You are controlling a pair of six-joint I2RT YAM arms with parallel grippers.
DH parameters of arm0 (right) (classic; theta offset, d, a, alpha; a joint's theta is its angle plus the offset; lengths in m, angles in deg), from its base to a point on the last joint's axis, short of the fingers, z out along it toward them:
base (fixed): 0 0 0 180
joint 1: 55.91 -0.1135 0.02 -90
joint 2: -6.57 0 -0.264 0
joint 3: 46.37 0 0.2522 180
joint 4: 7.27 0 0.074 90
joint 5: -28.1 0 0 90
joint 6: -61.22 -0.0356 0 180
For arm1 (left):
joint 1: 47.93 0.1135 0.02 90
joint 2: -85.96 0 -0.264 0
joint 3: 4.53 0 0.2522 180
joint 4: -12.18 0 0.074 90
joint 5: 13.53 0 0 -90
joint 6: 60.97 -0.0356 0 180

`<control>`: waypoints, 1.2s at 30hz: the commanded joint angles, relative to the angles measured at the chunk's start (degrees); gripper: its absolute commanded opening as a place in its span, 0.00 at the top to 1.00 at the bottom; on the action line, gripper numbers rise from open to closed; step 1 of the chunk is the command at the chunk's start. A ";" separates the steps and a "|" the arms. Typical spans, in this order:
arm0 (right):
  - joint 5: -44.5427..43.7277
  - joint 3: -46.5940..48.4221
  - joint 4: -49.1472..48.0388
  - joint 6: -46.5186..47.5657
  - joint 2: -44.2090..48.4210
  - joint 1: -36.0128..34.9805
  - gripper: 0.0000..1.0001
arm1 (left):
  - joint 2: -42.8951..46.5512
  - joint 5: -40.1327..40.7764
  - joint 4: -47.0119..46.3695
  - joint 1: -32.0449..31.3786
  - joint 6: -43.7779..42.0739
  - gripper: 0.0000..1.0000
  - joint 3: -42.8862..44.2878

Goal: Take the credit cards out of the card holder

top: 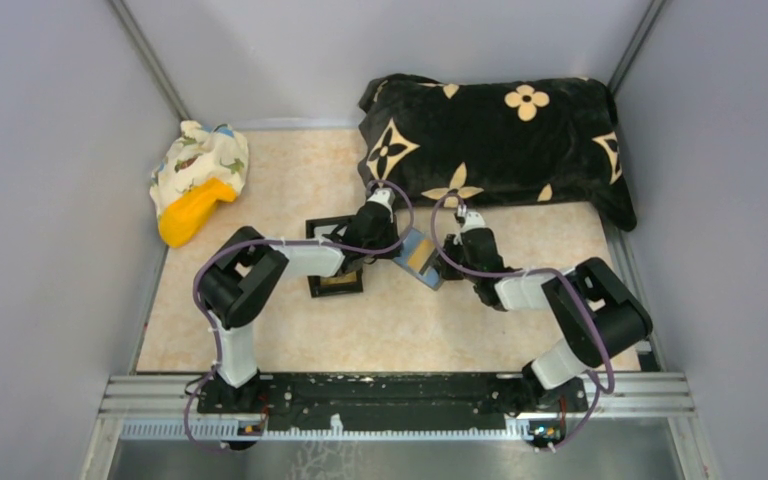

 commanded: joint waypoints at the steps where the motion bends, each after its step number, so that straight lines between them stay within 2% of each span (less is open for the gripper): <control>1: 0.94 2.94 -0.98 0.41 -2.66 0.67 1.00 | -2.14 -3.02 2.26 -0.33 -0.40 1.00 -1.01; 13: 1.94 7.57 -0.52 0.12 -4.48 0.68 1.00 | 0.35 -3.79 2.46 -0.25 -0.39 1.00 -2.81; 21: 3.26 6.53 -1.64 -0.05 -5.94 0.68 1.00 | 12.08 0.02 5.14 -0.33 -1.17 1.00 -4.35; 25: 3.71 5.65 -2.02 -0.23 -6.23 0.68 1.00 | 15.85 -1.92 5.21 -0.33 -2.63 0.99 -2.96; 29: 3.27 4.53 -1.61 -0.35 -5.10 0.68 1.00 | 13.75 -6.33 3.42 -0.59 -2.73 0.98 -1.20; 36: 2.19 3.01 0.66 -0.23 -1.75 0.68 1.00 | 5.03 -14.35 -0.75 -0.59 0.11 0.97 0.69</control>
